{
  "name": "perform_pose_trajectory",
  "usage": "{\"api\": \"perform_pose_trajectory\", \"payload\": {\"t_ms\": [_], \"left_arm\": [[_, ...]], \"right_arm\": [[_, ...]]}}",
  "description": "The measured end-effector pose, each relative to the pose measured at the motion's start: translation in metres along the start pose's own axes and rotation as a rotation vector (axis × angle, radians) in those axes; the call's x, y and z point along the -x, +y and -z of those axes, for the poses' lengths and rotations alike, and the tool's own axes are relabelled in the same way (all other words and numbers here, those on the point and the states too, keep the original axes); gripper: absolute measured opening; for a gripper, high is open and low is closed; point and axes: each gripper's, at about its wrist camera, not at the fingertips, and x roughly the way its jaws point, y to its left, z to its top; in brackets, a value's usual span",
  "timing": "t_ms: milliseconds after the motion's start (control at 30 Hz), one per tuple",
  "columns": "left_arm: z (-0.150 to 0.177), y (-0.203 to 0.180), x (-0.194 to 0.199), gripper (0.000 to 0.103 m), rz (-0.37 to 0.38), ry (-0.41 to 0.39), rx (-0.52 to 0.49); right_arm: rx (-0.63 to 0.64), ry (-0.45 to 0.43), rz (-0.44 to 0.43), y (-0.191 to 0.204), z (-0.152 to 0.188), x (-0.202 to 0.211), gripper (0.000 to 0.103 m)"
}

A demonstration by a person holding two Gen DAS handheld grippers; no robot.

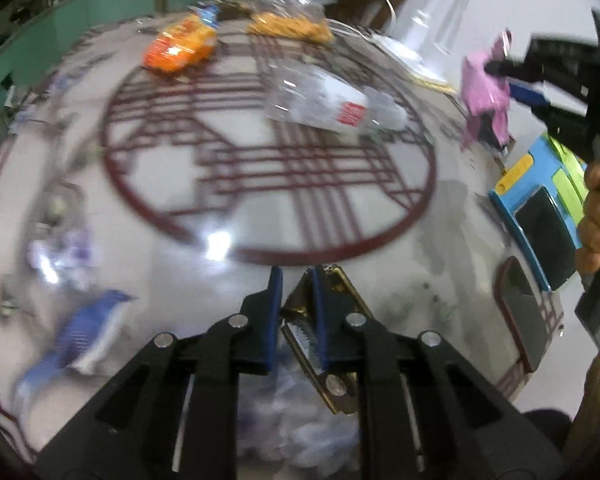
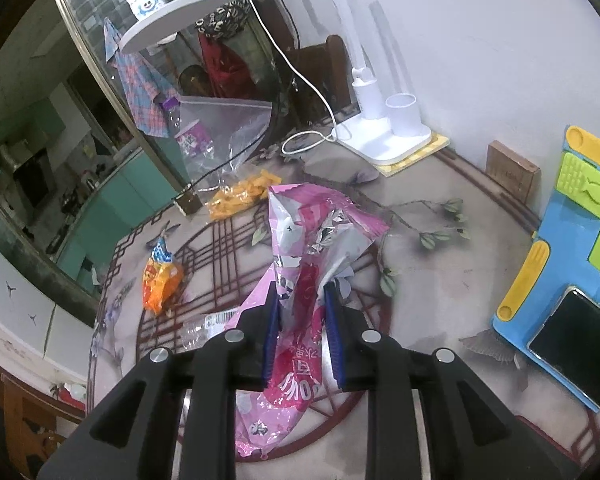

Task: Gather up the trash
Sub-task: 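Carry the gold packet over the bucket and open the left gripper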

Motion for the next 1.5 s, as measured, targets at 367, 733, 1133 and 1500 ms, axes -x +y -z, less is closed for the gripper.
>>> {"api": "perform_pose_trajectory", "payload": {"t_ms": [367,733,1133,1500], "left_arm": [[-0.013,0.095,0.075,0.015,-0.176,-0.131,-0.046],[0.014,0.162,0.087,0.015,-0.231,-0.188,0.088],[0.017,0.183,0.106,0.015,-0.173,-0.241,0.164],[0.025,0.195,0.123,0.015,-0.146,-0.264,0.170]], "right_arm": [[0.200,0.029,-0.048,0.065,0.027,0.003,0.021],[0.429,-0.038,-0.021,0.134,0.066,0.024,0.021],[0.602,-0.106,-0.013,0.183,0.117,0.047,0.021],[0.637,-0.119,-0.029,0.219,0.162,0.060,0.021]]}}
